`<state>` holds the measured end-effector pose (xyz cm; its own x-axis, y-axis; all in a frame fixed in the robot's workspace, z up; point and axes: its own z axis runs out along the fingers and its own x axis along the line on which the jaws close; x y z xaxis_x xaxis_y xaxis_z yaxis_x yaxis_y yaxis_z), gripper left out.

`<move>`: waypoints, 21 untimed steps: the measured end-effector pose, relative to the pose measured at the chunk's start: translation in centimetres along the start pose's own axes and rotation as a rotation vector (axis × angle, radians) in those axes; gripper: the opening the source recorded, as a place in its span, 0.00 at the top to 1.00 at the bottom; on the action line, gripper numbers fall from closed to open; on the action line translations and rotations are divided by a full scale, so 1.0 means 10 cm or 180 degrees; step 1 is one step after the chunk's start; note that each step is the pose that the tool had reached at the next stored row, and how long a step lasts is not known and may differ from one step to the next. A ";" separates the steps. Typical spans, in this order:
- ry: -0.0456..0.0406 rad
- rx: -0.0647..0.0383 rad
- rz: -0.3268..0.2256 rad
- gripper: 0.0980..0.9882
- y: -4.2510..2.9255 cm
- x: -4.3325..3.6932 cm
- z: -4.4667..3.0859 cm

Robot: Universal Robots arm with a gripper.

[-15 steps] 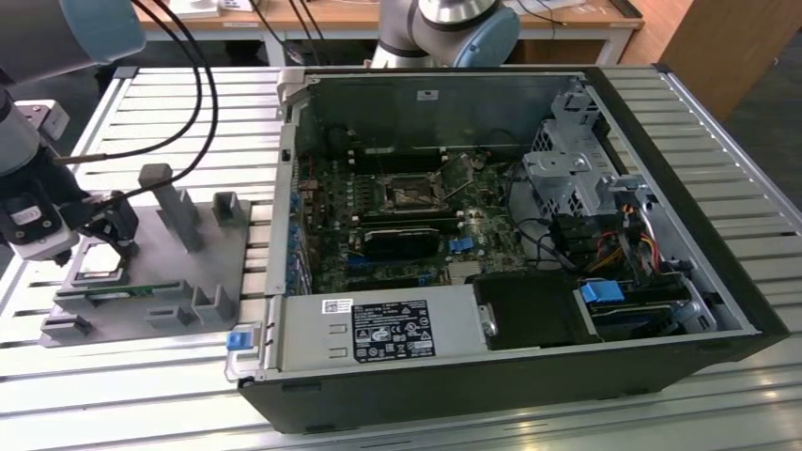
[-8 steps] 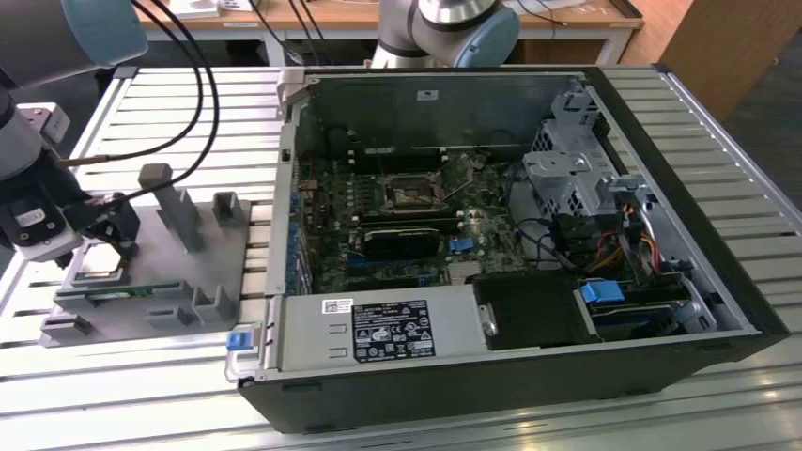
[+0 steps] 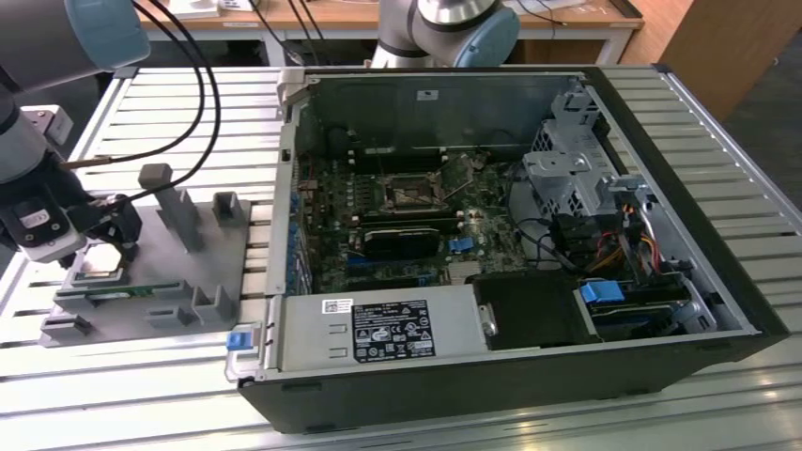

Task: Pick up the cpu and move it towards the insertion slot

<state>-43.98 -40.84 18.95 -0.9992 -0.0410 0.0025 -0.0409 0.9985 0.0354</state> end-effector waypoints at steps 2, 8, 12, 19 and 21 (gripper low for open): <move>0.0000 -0.0005 -0.0001 0.25 0.002 0.001 0.011; -0.0002 -0.0045 0.0000 0.35 0.004 0.013 0.051; -0.0003 -0.0051 -0.0001 0.35 0.004 0.032 0.073; -0.0001 -0.0054 -0.0002 0.50 0.004 0.034 0.088; -0.0002 -0.0054 -0.0002 0.50 0.004 0.034 0.089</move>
<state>-44.32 -40.78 18.06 -0.9991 -0.0415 0.0018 -0.0414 0.9978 0.0523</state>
